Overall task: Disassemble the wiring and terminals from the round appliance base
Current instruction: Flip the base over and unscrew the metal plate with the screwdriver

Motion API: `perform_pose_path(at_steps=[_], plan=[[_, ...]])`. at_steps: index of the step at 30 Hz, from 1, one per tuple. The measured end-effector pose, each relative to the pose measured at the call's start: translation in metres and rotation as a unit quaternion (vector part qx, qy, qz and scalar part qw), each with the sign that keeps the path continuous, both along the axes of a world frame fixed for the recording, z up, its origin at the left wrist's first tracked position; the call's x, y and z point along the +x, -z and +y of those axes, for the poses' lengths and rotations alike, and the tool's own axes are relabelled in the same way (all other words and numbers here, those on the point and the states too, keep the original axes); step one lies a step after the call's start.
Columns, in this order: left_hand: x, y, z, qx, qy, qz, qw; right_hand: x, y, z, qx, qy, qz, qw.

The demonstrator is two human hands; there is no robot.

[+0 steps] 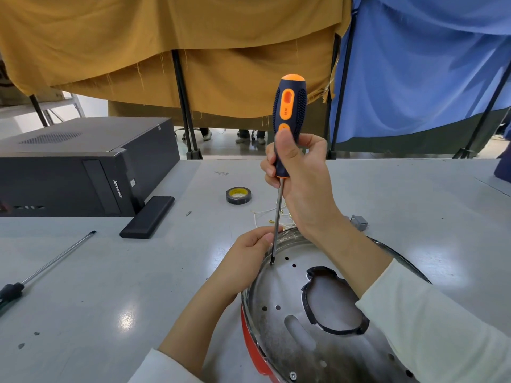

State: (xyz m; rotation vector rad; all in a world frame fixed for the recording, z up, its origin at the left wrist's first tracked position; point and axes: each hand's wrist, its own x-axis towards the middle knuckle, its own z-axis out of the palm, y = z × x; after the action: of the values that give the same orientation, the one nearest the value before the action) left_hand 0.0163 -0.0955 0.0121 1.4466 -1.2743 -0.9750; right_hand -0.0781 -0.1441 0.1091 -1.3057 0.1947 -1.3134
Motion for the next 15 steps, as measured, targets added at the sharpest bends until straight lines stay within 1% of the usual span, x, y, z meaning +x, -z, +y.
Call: perform_pose_path(at_steps=[2, 6, 9, 15], plan=[[0.0005, 0.0006, 0.0000, -0.002, -0.001, 0.000, 1.000, 0.0000, 0.0011, -0.0010, -0.011, 0.021, 0.014, 1.000], [0.0010, 0.0009, -0.0006, -0.001, -0.001, -0.006, 1.000, -0.0014, 0.0039, -0.0030, -0.023, 0.015, -0.004, 1.000], [0.0011, 0.0010, -0.0014, -0.001, -0.001, -0.008, 1.000, -0.0017, 0.0058, -0.0019, -0.042, 0.035, -0.003, 0.999], [0.0012, 0.0012, -0.0011, 0.001, -0.003, -0.015, 1.000, 0.0022, 0.0083, -0.0013, -0.045, 0.067, 0.003, 0.997]])
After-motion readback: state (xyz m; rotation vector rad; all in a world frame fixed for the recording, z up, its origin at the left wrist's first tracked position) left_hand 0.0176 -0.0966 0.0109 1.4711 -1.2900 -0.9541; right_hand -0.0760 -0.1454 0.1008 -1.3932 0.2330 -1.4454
